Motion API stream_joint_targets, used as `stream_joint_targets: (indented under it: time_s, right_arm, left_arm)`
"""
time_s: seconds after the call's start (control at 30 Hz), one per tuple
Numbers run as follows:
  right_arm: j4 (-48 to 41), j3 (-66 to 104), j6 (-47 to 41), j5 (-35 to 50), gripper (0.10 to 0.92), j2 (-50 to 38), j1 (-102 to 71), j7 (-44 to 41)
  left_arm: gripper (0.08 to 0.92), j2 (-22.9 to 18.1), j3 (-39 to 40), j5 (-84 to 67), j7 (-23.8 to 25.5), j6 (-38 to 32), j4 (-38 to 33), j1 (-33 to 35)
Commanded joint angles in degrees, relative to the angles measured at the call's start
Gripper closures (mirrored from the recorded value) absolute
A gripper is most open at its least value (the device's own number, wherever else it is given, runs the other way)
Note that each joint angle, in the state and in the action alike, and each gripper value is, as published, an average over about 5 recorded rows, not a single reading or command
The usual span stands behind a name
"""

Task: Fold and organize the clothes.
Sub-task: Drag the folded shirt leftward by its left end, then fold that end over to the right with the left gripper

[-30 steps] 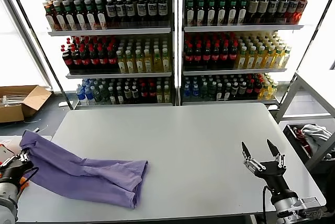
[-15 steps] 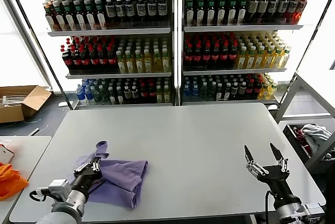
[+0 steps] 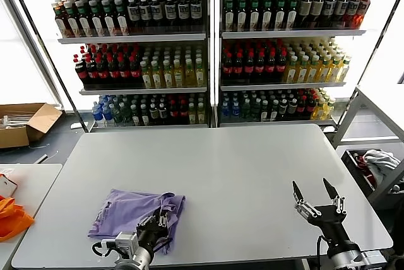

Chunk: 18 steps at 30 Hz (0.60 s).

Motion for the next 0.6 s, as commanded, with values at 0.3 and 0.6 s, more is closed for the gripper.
stream_joint_targets:
  time_s: [0.3,0.6]
  right_arm:
    - [0.37,-0.69,0.16,-0.16,0.203,0.88,0.37,-0.23]
    - [-0.29,-1.80,1.47,-0.22,0.203,0.85,-0.14,-0.54]
  left_arm:
    - [0.473,-1.33,-4.24,2.27,-0.85,-0.14,-9.94,2.81]
    - [0.222,8.38,-26.10,-3.38,8.57,1.78,-2.74,1.71]
